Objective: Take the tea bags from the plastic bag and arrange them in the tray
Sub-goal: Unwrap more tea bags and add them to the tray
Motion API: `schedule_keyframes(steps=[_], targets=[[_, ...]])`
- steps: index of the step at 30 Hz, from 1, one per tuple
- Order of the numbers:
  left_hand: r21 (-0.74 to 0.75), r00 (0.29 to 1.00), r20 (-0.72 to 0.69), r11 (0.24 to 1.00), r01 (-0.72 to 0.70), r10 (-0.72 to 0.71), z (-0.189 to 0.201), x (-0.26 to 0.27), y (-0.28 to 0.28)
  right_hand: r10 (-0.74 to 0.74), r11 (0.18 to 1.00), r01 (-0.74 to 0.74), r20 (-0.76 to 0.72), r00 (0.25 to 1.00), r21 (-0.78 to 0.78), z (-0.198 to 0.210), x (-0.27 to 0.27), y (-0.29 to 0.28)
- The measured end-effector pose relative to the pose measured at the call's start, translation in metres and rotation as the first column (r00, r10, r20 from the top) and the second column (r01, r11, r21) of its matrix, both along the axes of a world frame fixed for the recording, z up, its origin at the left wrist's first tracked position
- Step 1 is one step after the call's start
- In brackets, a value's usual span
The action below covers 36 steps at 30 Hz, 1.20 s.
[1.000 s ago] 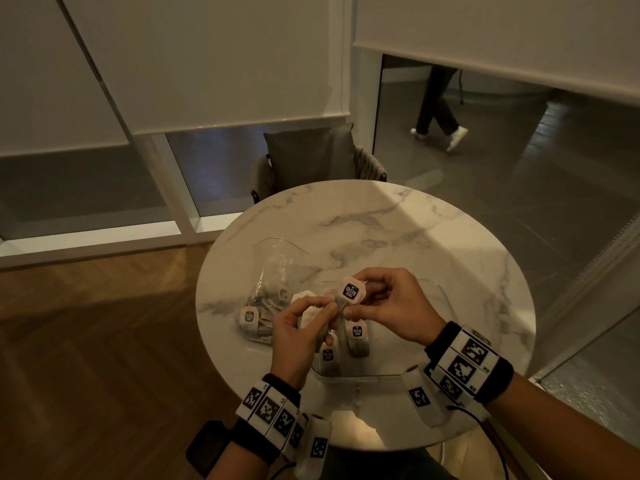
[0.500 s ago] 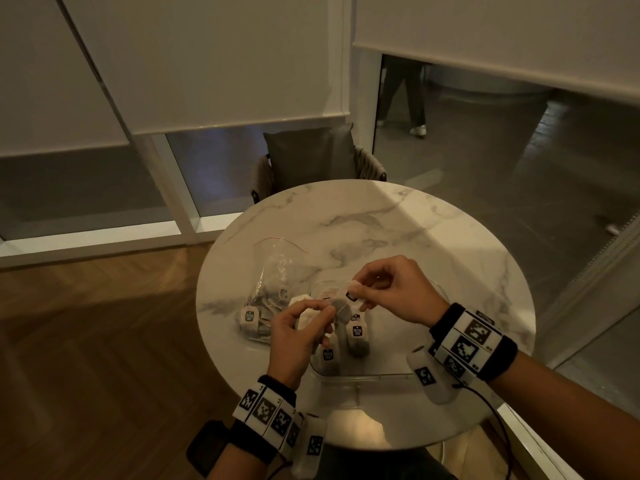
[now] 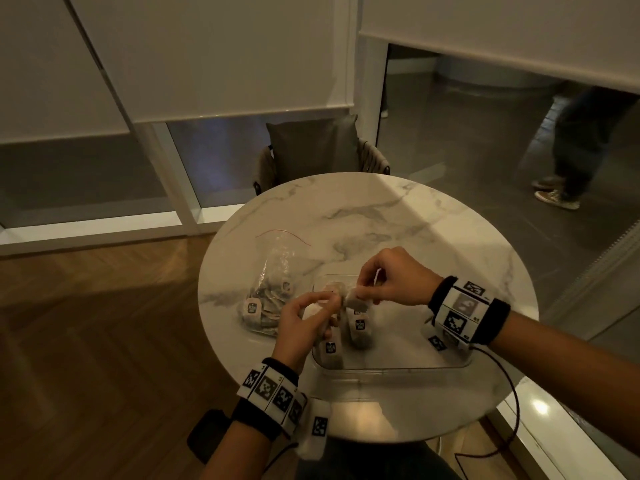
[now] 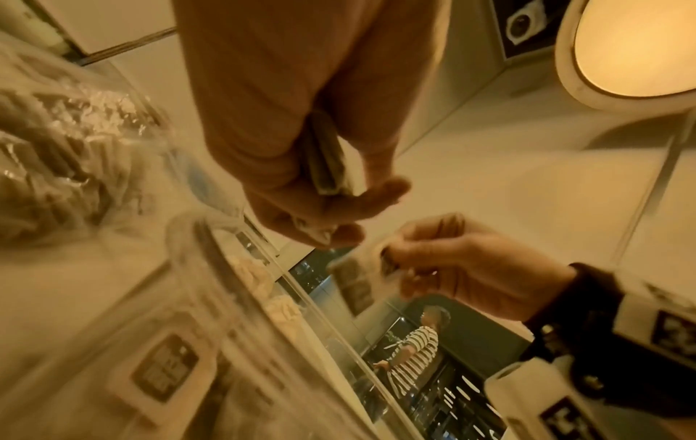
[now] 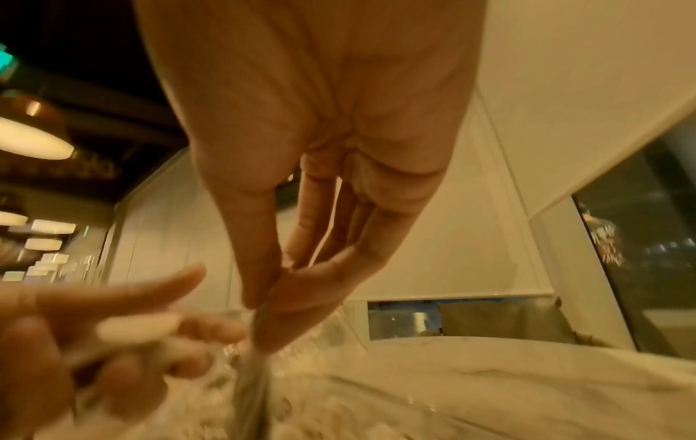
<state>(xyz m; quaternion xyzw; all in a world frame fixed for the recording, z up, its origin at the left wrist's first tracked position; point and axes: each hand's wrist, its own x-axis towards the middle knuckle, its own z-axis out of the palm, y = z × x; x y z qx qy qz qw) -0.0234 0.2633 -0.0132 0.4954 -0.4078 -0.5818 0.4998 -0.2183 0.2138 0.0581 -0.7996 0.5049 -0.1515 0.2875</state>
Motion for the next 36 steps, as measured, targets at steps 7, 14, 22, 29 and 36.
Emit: schedule_keyframes(steps=[7,14,22,29,36], targets=[[0.161,0.968,-0.148,0.971,-0.177,0.201,0.0,-0.004,0.0,0.287,0.894,-0.109,-0.367,0.885,0.436,-0.023,0.003,-0.01],[0.214,0.985,-0.15,0.975,-0.055,0.088,0.003,-0.013,0.003,0.386,0.849,-0.165,-0.375,0.843,0.502,-0.038,0.026,-0.013],[0.267,0.974,-0.163,0.957,-0.112,0.159,-0.003,-0.015,0.002,0.377,0.876,-0.123,-0.504,0.777,0.467,-0.044,0.034,-0.019],[0.245,0.963,-0.146,0.951,-0.187,0.226,-0.005,-0.016,0.002,0.287,0.938,-0.106,-0.567,0.772,0.331,-0.046,0.029,-0.028],[0.248,0.966,-0.142,0.952,-0.178,0.218,-0.005,-0.015,0.003,0.301,0.929,-0.101,-0.565,0.768,0.357,-0.054,0.027,-0.027]])
